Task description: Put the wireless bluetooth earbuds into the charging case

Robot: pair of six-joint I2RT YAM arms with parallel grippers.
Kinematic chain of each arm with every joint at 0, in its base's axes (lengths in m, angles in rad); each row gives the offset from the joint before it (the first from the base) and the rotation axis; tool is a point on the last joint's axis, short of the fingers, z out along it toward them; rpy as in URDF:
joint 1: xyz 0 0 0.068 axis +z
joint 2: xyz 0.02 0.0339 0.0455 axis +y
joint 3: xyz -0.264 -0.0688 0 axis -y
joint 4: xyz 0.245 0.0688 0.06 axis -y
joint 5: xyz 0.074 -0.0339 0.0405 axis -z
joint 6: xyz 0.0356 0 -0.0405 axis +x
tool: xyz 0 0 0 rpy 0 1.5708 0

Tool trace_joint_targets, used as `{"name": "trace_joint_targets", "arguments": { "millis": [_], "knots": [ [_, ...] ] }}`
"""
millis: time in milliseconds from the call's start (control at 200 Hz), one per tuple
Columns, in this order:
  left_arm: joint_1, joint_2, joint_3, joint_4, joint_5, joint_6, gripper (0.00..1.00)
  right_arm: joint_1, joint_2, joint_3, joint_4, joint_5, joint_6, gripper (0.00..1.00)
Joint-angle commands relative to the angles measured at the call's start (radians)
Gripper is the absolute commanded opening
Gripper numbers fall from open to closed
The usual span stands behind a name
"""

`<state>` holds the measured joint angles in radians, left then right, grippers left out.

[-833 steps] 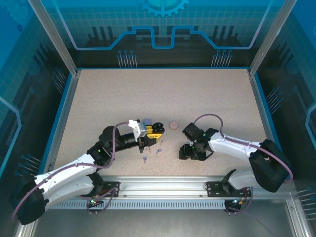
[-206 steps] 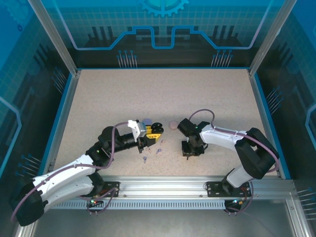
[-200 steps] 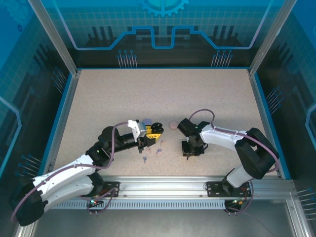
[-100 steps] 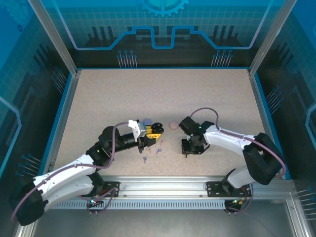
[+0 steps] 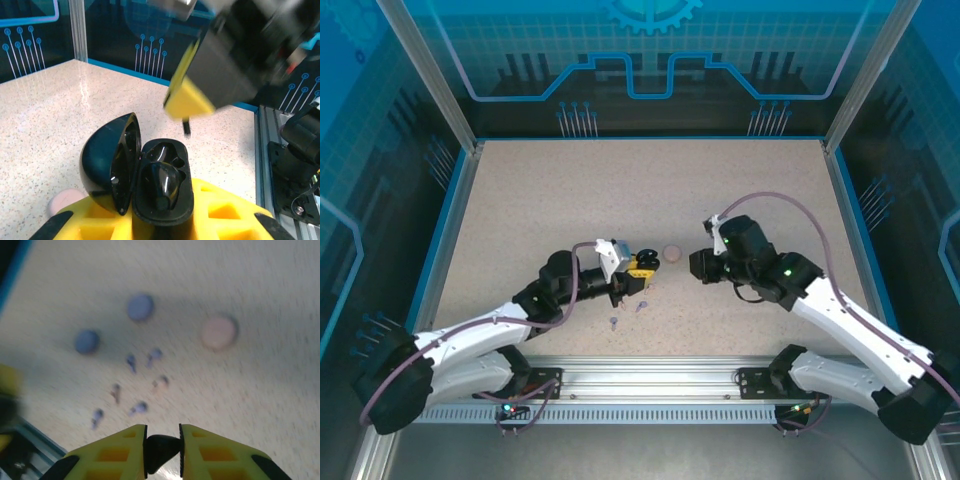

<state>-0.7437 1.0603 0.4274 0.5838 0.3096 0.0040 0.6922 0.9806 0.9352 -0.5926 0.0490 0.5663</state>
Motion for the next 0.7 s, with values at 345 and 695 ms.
{"name": "trace_joint_targets", "arguments": {
  "millis": [345,695],
  "knots": [
    [-0.061,0.115,0.084,0.106,-0.090,0.019,0.00,0.159,0.025,0.143,0.077,0.117,-0.065,0.22],
    [-0.068,0.134,0.096,0.110,-0.110,0.011,0.00,0.207,0.076,0.130,0.120,0.169,-0.066,0.22]
  ]
}}
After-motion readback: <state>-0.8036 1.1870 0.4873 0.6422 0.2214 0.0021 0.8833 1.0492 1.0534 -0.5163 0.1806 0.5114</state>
